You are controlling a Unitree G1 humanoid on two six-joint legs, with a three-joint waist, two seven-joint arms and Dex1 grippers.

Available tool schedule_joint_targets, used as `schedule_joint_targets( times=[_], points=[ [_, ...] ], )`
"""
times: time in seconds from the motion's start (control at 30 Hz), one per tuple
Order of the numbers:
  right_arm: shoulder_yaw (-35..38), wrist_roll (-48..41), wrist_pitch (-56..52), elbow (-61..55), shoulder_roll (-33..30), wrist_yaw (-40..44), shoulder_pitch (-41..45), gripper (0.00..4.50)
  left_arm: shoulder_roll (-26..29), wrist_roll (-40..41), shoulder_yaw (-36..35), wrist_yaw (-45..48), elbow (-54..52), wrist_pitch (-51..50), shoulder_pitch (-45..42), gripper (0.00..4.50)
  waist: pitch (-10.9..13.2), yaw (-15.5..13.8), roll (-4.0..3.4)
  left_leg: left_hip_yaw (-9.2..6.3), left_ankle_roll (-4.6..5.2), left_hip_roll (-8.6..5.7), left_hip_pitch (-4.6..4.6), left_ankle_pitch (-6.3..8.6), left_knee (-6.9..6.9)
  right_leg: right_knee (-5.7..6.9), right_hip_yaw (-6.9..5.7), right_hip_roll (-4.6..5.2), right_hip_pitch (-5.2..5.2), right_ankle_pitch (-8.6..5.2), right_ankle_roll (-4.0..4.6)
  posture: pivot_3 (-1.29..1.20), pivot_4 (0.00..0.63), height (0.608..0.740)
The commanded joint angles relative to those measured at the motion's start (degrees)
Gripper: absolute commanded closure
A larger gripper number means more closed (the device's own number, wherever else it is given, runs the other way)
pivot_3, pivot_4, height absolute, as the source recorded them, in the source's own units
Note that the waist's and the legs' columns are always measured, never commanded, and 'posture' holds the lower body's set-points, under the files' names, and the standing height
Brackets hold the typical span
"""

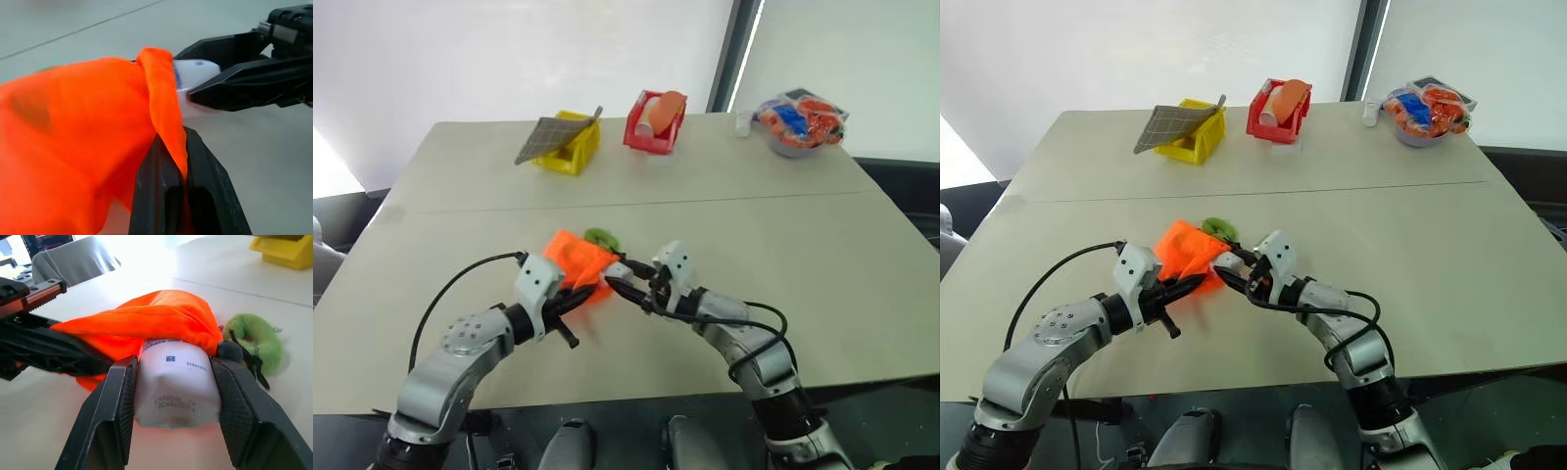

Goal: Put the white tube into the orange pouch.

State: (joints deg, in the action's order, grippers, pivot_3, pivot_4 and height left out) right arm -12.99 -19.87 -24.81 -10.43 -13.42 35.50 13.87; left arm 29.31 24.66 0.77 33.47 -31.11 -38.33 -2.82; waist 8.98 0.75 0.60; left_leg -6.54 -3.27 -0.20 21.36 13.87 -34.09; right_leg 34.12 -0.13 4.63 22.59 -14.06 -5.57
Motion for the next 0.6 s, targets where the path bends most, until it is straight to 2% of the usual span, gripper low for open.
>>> schedule_joint_targets(
  times=[0.03, 0.37, 0.53, 0.6],
  points=[
    [0.89, -1.1, 0.23, -3.58, -0.64, 1.27, 0.68, 2.37, 0.55, 1.67, -1.14, 0.97, -1.51, 0.49, -0.41, 4.5, 0.0, 0.12, -0.01, 0.0, 0.0, 0.0, -0.01, 0.0, 0.0, 0.0, 0.0, 0.0, 0.01, 0.0, 0.0, 0.0, 0.15, 0.74],
    [-7.79, 5.3, -2.42, 3.31, 4.0, 1.31, 11.08, 2.37, -0.21, 3.27, 1.33, 1.34, -3.28, -1.17, -3.2, 4.5, 0.0, 0.21, -0.01, 0.0, 0.0, 0.01, -0.01, 0.0, 0.02, 0.04, 0.0, -0.03, 0.06, 0.04, 0.06, 0.0, 0.15, 0.74],
    [-9.49, 7.63, -2.47, 6.02, 5.55, 2.73, 13.75, 2.37, -0.5, 3.09, 1.79, 1.17, -3.64, -1.62, -3.38, 4.5, 0.0, 0.13, -0.01, 0.0, 0.0, 0.01, 0.0, 0.0, 0.08, 0.04, 0.0, -0.03, 0.07, 0.14, 0.22, 0.0, 0.15, 0.74],
    [-11.71, 11.09, -1.65, 8.33, 5.74, 2.45, 15.6, 2.37, -0.41, 2.83, 2.08, 1.16, -4.0, -1.58, -3.0, 4.5, 0.0, 0.19, -0.01, 0.0, 0.0, 0.01, 0.0, -0.01, 0.08, 0.04, 0.0, -0.03, 0.06, 0.14, 0.22, 0.0, 0.15, 0.74]
  ],
)
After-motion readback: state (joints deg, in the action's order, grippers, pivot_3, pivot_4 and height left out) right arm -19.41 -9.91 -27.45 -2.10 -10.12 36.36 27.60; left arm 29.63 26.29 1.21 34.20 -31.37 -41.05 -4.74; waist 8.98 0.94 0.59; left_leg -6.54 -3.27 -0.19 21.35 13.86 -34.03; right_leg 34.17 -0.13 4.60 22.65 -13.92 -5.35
